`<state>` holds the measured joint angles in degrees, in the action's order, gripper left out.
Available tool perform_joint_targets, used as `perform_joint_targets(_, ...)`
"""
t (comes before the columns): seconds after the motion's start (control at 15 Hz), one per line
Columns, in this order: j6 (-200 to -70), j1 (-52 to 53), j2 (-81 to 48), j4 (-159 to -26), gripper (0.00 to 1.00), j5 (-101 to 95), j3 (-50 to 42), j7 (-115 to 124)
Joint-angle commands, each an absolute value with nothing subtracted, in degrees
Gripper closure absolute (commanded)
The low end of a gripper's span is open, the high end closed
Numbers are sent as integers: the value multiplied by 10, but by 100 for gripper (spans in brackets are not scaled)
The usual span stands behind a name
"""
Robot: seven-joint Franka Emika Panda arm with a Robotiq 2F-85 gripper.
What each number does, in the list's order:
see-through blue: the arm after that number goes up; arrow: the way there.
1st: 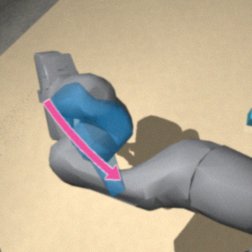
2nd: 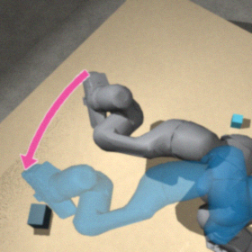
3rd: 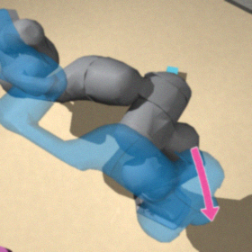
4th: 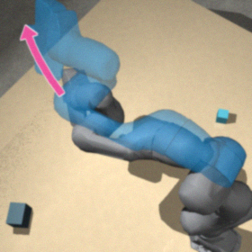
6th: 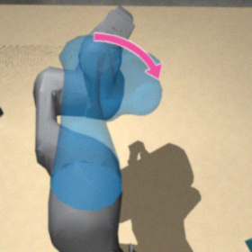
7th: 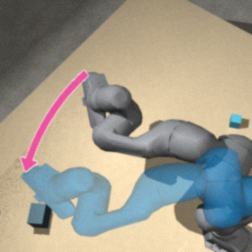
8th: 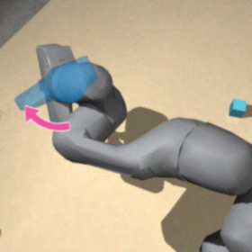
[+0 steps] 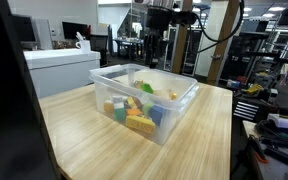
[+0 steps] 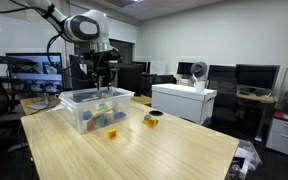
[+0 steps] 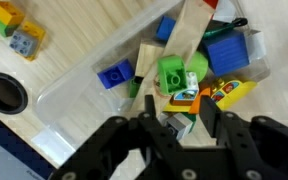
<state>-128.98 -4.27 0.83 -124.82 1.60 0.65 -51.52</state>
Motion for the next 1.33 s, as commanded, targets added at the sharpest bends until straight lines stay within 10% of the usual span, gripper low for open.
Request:
perform_joint_targets(0.0,-1306,-42,11,-1270,21,34,-15,-526)
perform_joint_targets(0.27,-1305,-60,3,-1248,1,44,-51,-509)
perform_joint_targets(1.27,-1339,-95,-116,-1278,0,-121,-98,-424)
